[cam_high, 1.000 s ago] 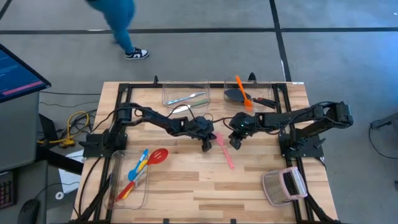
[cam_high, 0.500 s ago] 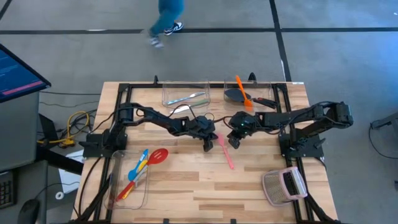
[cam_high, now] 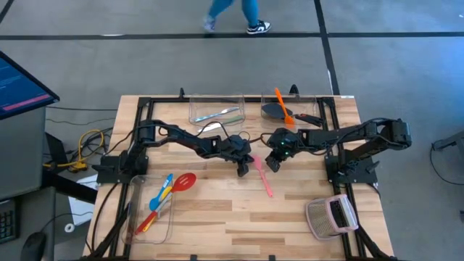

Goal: Pick & Place Kitchen Items
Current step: Put the pink spatula into the top right transparent bin

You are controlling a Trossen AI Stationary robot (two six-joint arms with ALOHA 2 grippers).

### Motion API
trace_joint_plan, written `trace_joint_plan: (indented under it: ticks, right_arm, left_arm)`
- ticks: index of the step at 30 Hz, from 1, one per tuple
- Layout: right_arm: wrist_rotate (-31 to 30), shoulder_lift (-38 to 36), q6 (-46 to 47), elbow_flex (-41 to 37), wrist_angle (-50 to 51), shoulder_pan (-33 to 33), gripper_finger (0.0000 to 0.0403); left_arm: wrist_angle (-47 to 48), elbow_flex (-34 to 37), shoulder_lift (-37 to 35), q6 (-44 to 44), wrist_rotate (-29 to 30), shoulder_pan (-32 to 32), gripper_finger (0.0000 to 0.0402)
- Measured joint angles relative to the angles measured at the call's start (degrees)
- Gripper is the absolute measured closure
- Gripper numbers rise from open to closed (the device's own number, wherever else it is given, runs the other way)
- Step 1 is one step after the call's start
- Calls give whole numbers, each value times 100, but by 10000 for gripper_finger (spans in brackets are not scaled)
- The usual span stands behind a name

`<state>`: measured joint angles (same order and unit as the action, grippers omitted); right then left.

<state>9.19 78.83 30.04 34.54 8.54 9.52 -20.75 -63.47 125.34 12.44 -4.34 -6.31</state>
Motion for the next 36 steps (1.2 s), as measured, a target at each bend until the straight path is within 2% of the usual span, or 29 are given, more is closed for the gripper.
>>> trace_joint_plan:
  ticks: [36]
  right_arm:
    - [-3, 3, -19, 0, -7, 10, 403]
  left_arm:
    - [-149, 118, -9, -8, 144, 184, 400]
